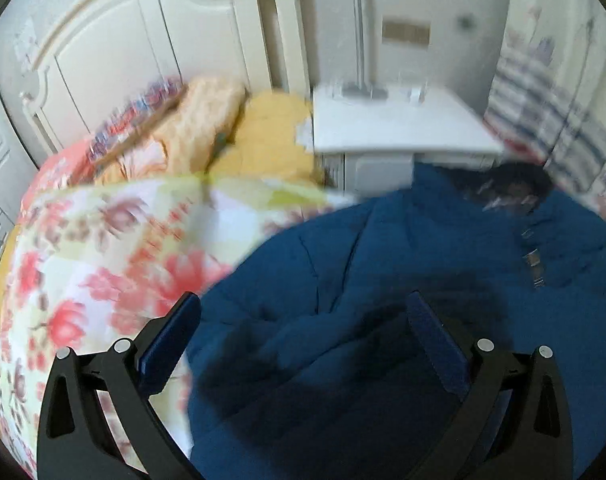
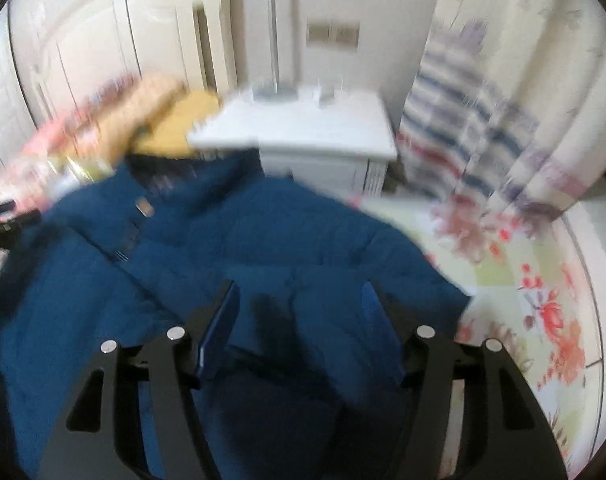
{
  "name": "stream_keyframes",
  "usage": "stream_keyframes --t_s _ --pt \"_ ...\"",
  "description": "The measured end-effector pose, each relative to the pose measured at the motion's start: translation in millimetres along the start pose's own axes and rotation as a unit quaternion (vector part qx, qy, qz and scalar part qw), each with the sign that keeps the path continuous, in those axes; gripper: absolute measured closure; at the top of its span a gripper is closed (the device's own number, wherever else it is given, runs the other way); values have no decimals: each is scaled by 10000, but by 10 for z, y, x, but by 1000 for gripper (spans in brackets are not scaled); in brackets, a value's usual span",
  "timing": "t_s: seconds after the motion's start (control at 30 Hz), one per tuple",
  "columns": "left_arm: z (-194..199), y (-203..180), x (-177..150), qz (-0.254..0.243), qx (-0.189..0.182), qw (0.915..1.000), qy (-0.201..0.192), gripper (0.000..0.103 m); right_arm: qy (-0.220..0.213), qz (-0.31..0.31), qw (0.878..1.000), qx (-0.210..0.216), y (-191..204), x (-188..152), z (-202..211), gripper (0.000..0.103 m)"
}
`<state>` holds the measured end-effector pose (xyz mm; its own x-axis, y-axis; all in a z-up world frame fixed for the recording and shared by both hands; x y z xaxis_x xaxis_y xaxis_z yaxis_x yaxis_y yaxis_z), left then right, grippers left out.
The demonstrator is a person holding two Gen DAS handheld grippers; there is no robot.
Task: Fold large clothes
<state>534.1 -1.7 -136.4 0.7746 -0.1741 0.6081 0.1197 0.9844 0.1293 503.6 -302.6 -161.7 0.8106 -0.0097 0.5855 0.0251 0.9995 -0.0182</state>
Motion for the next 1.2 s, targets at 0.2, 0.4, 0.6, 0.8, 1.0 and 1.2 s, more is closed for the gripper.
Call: stream_keyframes --t_s 0.2,0.4,0.6,0.8,1.0,1.2 --pt "-151 -25 -9 -234 28 9990 386 4 300 434 9984 220 -16 47 -161 37" --pt "-175 -177 458 -463 172 9987 -86 4 -76 199 9992 334 -134 631 -343 37" --pt "-662 -198 357 -241 -66 9994 252 4 160 748 9970 96 -68 651 -845 32" --pt "-711 -164 303 37 -321 9992 243 4 -161 297 9984 453 -149 568 -862 28" --pt "-713 -173 298 64 -301 9993 218 4 -99 174 9990 411 -212 586 -918 16" --pt "-90 -13 416 -115 248 9984 -500 4 -377 1106 9884 -974 -262 701 -244 10"
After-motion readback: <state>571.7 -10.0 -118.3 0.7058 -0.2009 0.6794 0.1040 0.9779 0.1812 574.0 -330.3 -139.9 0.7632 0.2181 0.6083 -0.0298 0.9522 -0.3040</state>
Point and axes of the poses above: each gripper's, at about its wrist camera, not at the fingertips, and z roughly against the way its jaws point, y to its left, x to its top, the point moved 8 cm from there along -z, roughly the way its jaws point, and after that the axes turned 3 degrees about -y, right-handed, at the moved point
